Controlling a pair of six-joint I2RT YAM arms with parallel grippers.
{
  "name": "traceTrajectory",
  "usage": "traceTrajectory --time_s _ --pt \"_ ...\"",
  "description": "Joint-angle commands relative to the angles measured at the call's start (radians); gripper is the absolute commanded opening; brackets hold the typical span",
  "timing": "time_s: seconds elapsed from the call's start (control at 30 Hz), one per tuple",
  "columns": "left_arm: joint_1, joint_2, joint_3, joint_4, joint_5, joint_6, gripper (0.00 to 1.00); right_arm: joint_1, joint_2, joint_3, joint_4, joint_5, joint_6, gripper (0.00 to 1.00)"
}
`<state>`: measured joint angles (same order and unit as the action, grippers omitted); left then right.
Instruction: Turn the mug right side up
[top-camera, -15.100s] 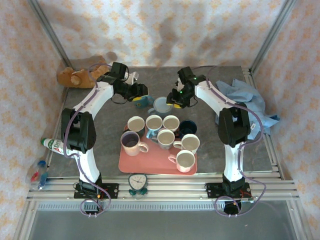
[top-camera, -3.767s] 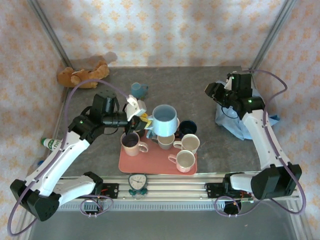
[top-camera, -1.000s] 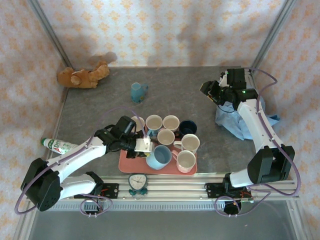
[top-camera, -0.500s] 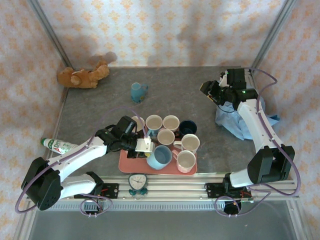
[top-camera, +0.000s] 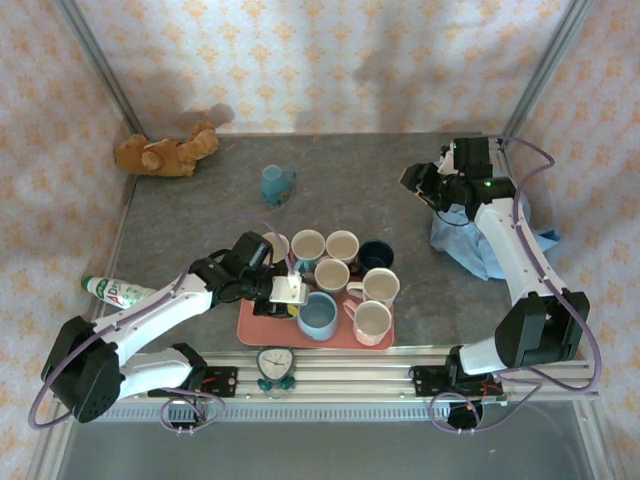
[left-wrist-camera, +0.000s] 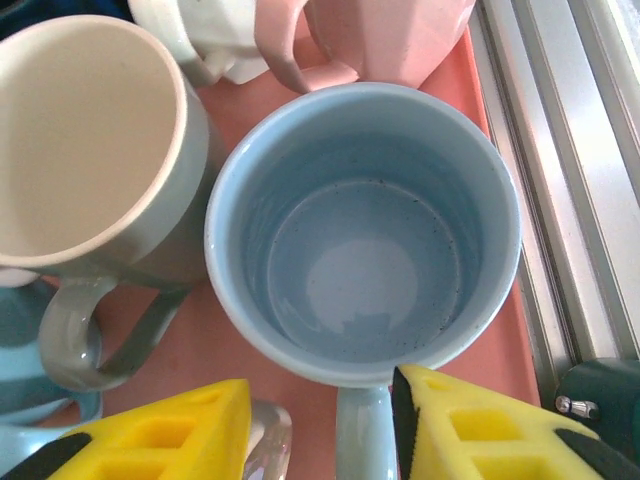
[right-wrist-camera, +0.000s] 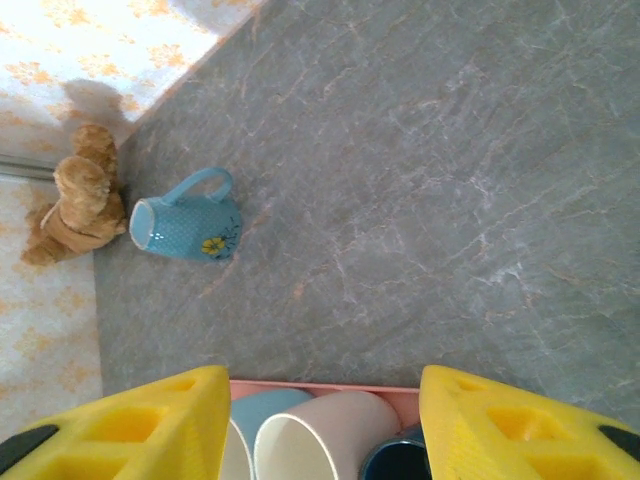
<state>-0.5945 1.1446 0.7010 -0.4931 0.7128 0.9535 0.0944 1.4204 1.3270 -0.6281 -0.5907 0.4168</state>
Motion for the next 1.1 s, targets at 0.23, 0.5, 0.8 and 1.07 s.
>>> traceTrajectory --time_s 0.23,0.5,0.8,1.07 --pt "0.057 -0.161 0.133 0.081 0.073 -0.43 0.46 -0.007 -0.032 -0.068 -0.307 0.138 -0.173 0.49" --pt "0.175 -0.167 0.304 0.01 -0.167 -0.992 0.41 -0.007 -0.094 -0.276 -0.35 0.043 -0.228 0.44" --pt "0.337 -0.171 0.356 -0.292 -0.363 -1.366 0.5 0.022 -0.081 -0.45 -0.269 -0.047 -0.205 0.42" --pt "0.507 -0.165 0.177 -0.437 -0.392 -1.398 0.46 0.055 -0.028 -0.484 -0.209 -0.09 -0.189 0.41"
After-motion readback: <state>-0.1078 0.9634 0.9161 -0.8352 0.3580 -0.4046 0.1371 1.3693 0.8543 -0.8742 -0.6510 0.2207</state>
